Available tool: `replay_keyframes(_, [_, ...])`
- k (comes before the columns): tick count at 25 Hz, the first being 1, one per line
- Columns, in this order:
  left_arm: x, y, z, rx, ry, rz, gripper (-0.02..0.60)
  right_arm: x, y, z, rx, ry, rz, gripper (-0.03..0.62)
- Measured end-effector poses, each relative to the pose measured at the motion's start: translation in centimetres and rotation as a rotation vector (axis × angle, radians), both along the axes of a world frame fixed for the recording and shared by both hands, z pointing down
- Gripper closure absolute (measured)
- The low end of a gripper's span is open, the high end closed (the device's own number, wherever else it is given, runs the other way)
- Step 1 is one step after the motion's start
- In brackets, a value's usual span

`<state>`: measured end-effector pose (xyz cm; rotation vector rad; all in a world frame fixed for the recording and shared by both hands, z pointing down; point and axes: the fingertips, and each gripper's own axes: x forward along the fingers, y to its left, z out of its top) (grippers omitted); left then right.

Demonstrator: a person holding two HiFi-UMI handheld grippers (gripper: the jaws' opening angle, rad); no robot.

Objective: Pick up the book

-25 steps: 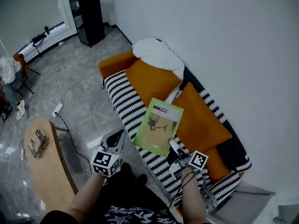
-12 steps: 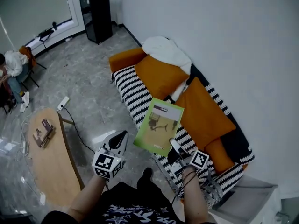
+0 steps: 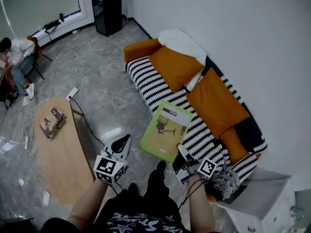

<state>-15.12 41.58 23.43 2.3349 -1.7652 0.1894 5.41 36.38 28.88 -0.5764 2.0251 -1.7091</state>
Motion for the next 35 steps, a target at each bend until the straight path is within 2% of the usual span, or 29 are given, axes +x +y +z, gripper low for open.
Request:
replay_keyframes(9, [-1.4, 7.7, -1.3, 0.031, 0.009, 0.06, 0.572, -2.3, 7.8, -1.4, 0.029, -0.004, 0.031, 0.445])
replay_keyframes(17, [-0.9, 9.5, -1.2, 0.037, 0.014, 0.082, 0.572, -2.3, 9.9, -1.8, 0.044, 0.023, 0.023, 0.445])
replay_keyframes(22, [-0.8, 9.9, -1.5, 0.039, 0.019, 0.076, 0.573, -2.0, 10.2, -1.7, 0.01, -0.011, 0.031, 0.445])
replay_keyframes(28, [0.8, 10.1, -1.3, 0.039, 0.016, 0.071, 0.572, -0.4, 10.7, -1.9, 0.022, -0.006, 0.035, 0.445])
replay_keyframes(35, [4.7, 11.8, -0.3, 0.005, 0.015, 0.068, 0.572, 2.6, 12.2, -2.2, 0.01, -0.011, 0.02, 0.446])
